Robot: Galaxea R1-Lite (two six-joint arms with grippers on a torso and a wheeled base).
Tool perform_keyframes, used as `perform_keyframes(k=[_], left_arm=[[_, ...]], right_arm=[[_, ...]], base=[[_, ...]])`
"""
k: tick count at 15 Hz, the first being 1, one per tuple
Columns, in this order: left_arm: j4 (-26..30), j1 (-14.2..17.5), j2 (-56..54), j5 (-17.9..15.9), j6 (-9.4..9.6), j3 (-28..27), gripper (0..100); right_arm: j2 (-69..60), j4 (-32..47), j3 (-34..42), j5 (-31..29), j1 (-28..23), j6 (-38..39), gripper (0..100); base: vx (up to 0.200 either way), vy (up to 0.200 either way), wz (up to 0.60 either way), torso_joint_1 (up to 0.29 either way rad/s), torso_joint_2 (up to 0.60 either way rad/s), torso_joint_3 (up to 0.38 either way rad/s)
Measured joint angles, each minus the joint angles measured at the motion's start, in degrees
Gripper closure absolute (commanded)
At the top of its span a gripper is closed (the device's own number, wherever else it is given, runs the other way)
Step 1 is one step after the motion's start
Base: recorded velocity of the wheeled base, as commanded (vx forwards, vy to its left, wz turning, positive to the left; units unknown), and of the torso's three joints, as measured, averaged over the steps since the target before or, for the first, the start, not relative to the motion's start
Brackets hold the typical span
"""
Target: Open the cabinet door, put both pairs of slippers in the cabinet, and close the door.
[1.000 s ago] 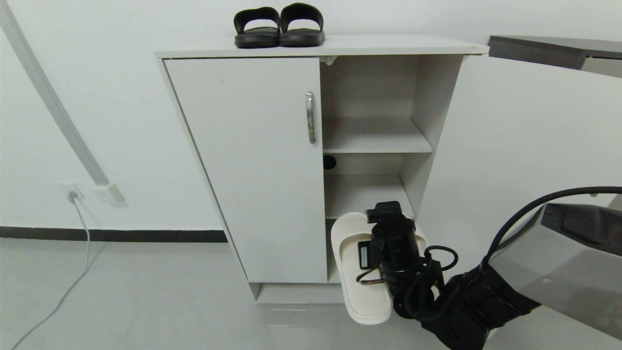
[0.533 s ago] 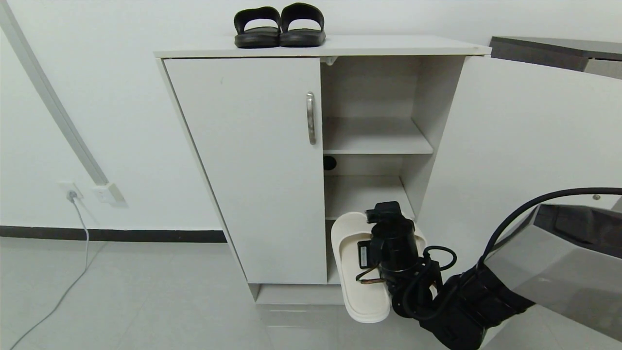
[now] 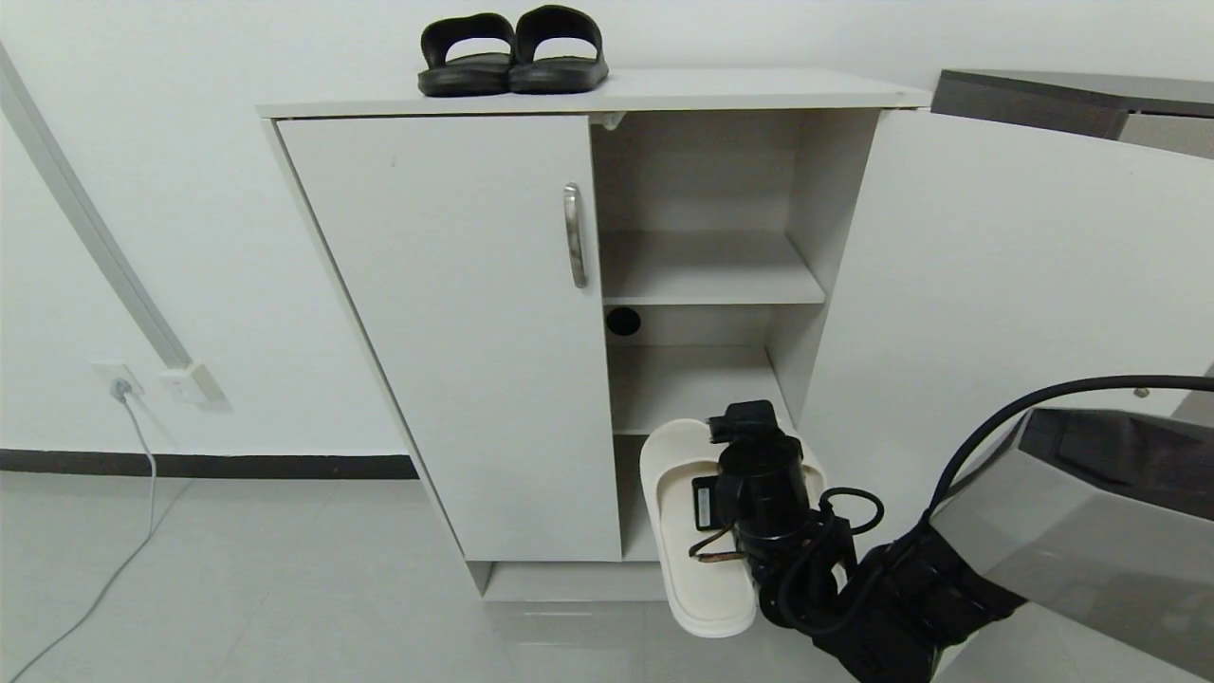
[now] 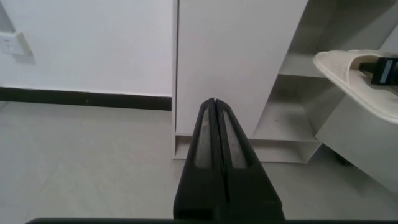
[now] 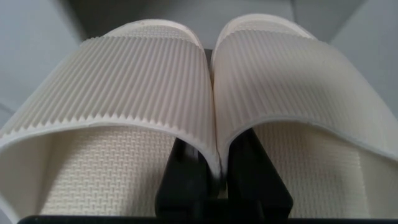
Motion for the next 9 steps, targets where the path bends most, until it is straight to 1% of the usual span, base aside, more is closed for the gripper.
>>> perform_keyframes(k=[5, 9], left_arm=[[-0.02, -0.02, 0.00, -0.49, 0.01, -0.07, 100], [0.00, 0.00, 0.01, -0.46, 0.06, -0.07, 100]], right_arm=[[2.07, -1.18, -0.44, 0.22, 0.00, 0.01, 100], [3.23, -0.99, -3.13, 1.76, -0.69, -0.12, 100]], base=[[0.000, 0.000, 0.00, 0.000, 0.00, 0.000], [0.000, 0.000, 0.00, 0.002, 0.00, -0.167]])
